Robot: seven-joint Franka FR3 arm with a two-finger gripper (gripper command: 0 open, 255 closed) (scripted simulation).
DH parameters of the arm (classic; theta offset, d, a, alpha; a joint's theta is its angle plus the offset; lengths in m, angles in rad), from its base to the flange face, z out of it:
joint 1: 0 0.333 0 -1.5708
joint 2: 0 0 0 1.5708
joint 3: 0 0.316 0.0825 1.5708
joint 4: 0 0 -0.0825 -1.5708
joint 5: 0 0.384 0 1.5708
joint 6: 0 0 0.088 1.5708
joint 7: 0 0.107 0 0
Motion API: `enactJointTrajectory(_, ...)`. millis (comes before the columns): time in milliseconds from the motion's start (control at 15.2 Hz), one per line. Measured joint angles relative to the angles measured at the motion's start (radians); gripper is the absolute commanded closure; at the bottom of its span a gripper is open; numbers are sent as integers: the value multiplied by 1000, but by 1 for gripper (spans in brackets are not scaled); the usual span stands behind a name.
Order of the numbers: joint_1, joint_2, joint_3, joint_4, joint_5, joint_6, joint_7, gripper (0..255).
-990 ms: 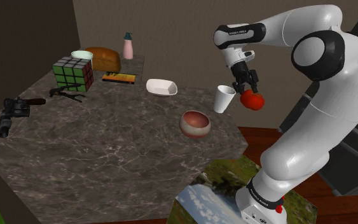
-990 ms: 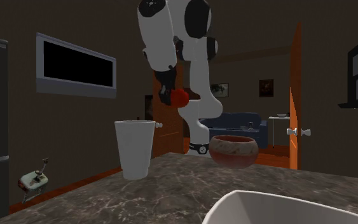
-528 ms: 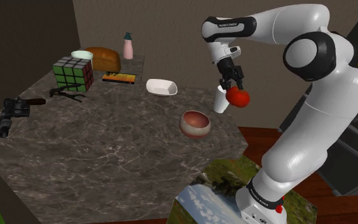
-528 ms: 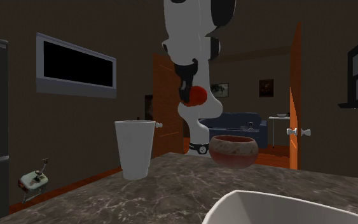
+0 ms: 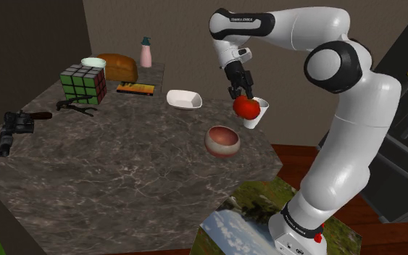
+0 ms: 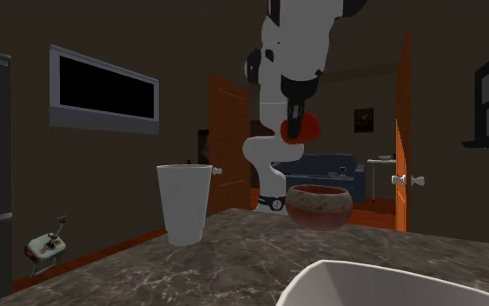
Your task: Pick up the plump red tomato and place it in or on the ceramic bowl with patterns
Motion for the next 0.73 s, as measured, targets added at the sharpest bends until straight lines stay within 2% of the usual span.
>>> enactJointTrajectory(462, 79, 156, 38, 224, 111, -50, 167, 255)
enactJointTrajectory(726, 86, 169, 40, 197, 111, -11, 168, 255)
